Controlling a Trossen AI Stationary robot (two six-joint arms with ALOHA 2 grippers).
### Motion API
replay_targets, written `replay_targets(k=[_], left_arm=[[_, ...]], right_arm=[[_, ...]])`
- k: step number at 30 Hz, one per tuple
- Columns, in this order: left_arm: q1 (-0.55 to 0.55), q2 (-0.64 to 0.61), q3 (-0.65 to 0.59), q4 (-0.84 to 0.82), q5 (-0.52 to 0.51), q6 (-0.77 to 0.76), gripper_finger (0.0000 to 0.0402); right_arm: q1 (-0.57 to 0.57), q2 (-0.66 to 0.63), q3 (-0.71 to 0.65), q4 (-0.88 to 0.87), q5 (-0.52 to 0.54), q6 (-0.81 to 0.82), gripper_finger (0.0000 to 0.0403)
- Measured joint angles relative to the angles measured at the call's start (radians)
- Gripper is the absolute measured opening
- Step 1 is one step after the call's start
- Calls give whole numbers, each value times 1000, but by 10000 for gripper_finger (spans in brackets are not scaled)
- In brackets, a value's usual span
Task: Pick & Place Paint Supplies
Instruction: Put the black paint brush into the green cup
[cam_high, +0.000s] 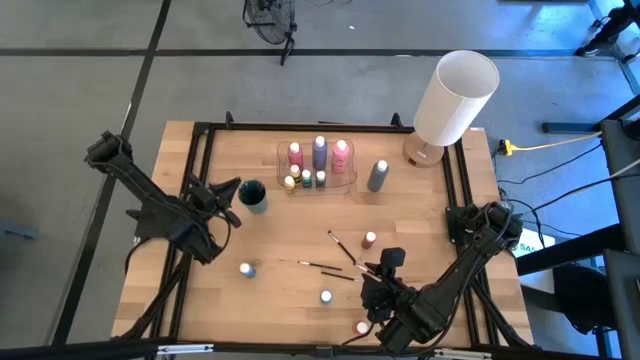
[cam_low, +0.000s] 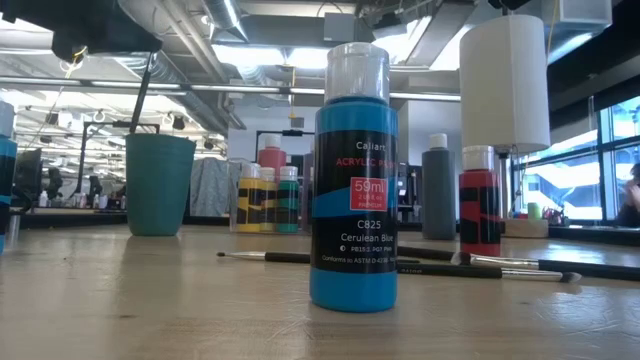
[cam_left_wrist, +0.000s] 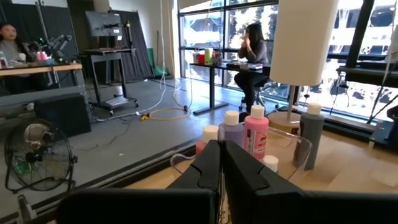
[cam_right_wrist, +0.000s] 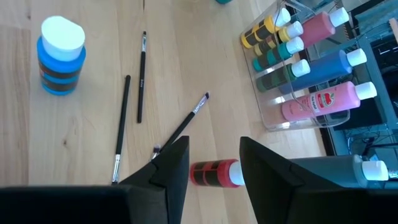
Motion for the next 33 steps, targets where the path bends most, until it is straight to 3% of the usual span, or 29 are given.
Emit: replay_targets(k=[11,18,26,33], left_arm=[[28,-13,0,18,-1,4,3],[97,-13,0,119,-3,120,3],[130,-5,0,165,-3,91,3],[151,-4,0,307,-1,240,3]], right_arm=[[0,0,0,4,0,0,144],[-1,0,0,4,0,0,144],[-3,0,0,4,5,-3,144],[-3,0,0,7,28,-4,144]])
